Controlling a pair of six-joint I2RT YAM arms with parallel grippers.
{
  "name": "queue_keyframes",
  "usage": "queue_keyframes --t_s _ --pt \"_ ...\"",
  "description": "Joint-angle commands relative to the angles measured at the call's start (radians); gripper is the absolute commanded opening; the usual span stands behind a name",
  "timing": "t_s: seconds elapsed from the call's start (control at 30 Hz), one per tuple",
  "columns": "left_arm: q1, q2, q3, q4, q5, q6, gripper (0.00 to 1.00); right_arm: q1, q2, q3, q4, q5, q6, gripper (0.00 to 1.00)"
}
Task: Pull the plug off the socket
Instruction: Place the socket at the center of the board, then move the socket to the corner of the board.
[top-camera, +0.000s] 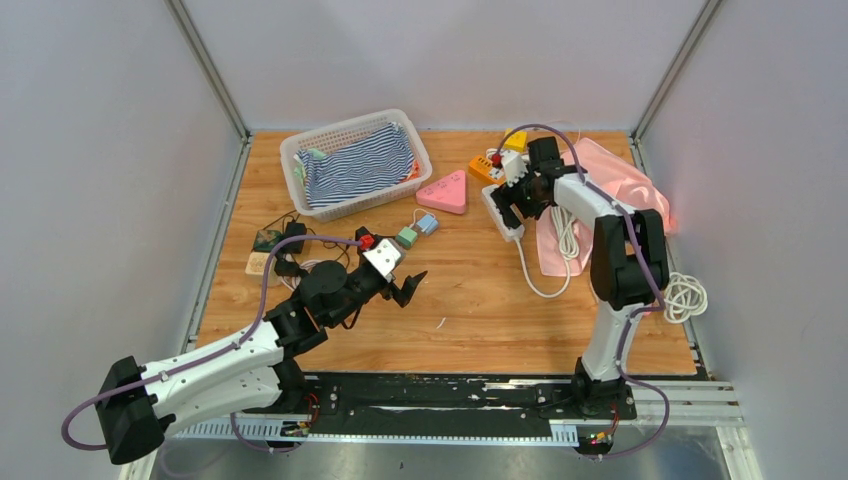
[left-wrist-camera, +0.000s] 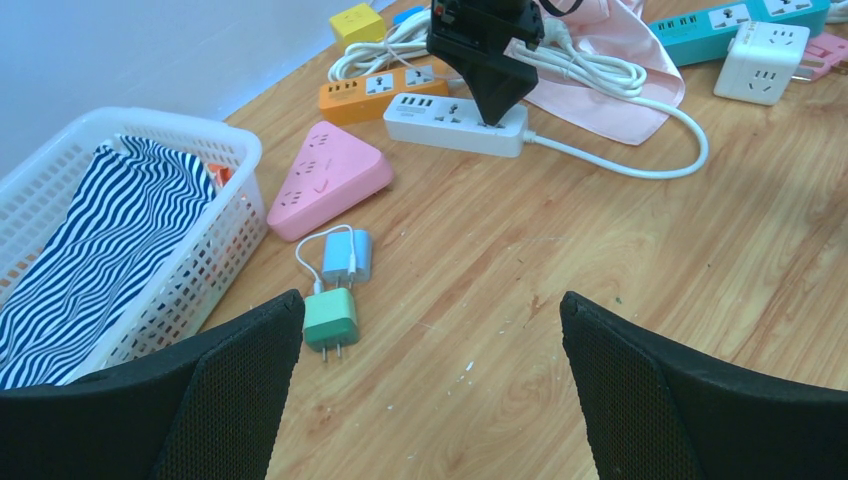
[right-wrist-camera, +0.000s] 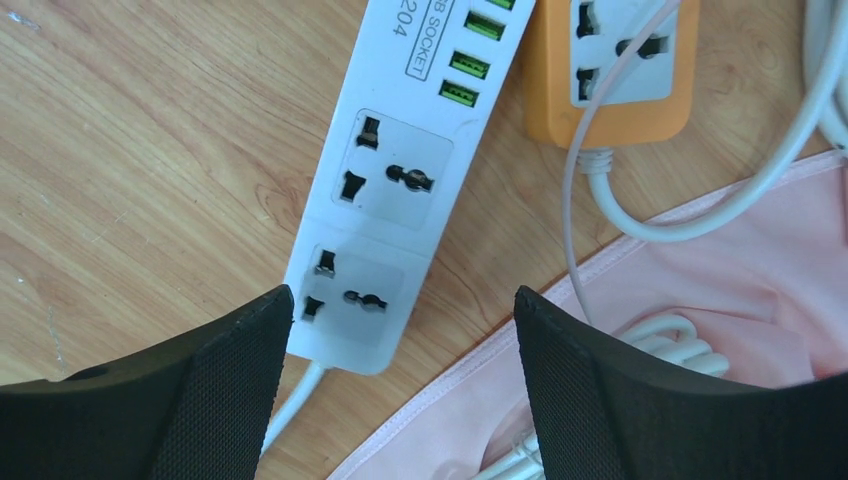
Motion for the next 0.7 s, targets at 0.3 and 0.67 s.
queue_keyframes --t_s 0.3,0.67 --pt "-0.011 -0.003 -0.008 0.033 -0.004 0.003 1.00 -0.010 -0.250 -0.051 -0.031 -0.039 -0.029 0.99" --pt "-0.011 -0.007 -0.011 0.034 -0.014 -0.002 1.00 -0.009 -0.475 -0.089 -0.030 -0.180 -0.010 1.00"
